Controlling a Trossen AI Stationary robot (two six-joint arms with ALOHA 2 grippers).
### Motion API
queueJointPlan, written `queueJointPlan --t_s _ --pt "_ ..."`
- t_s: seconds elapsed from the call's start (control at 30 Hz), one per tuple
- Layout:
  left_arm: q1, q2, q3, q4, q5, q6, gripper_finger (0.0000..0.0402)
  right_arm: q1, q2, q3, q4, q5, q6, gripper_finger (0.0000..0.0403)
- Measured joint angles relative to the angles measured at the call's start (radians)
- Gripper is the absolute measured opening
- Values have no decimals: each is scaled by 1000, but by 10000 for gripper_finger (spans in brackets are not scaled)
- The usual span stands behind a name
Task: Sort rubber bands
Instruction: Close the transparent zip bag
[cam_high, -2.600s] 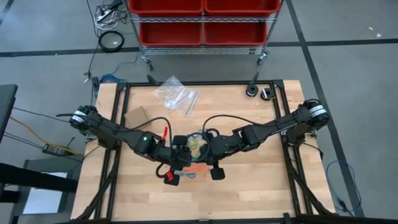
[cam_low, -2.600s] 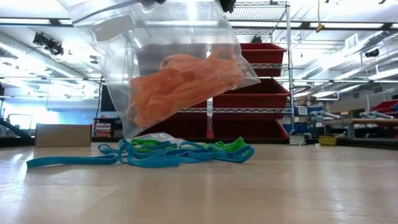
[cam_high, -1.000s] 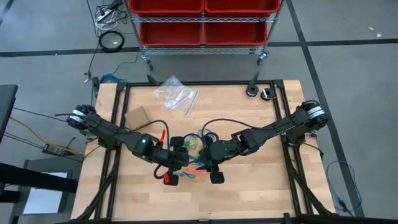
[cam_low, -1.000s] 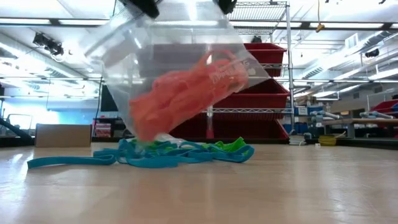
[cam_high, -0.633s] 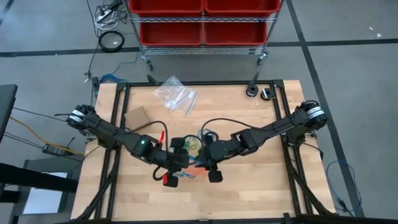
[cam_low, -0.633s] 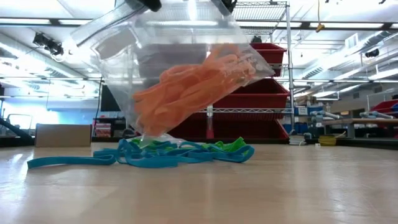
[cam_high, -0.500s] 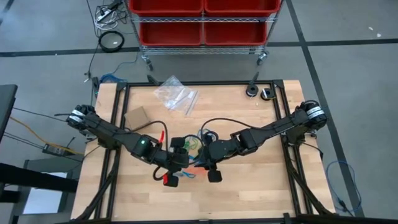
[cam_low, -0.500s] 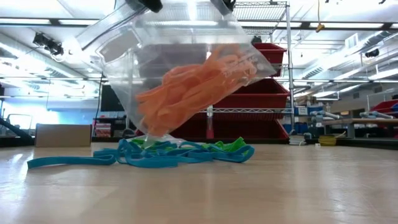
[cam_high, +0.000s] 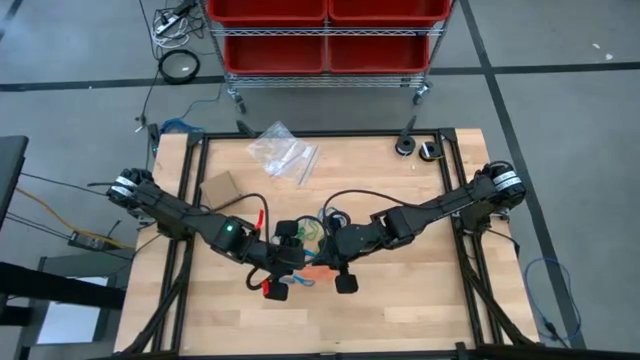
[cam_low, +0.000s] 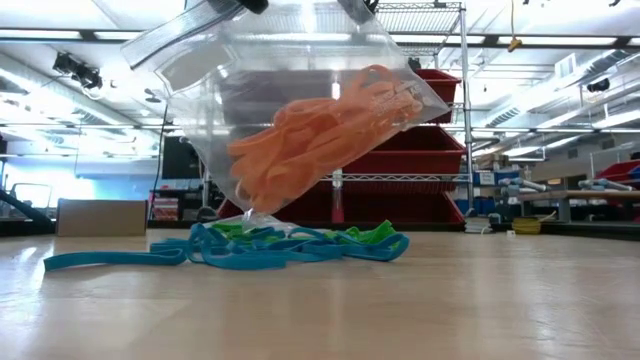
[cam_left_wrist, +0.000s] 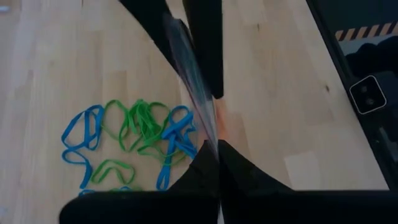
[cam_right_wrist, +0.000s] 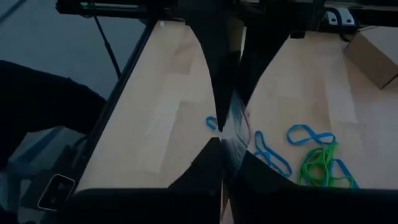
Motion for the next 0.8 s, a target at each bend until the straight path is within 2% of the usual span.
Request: queueJointPlan --t_s 0.4,0.8 --pt "0 0 0 -55 49 -9 16 -3 0 0 -7 2 0 0" --pt "-1 0 -1 -58 50 -14 19 -2 0 0 2 15 -19 0"
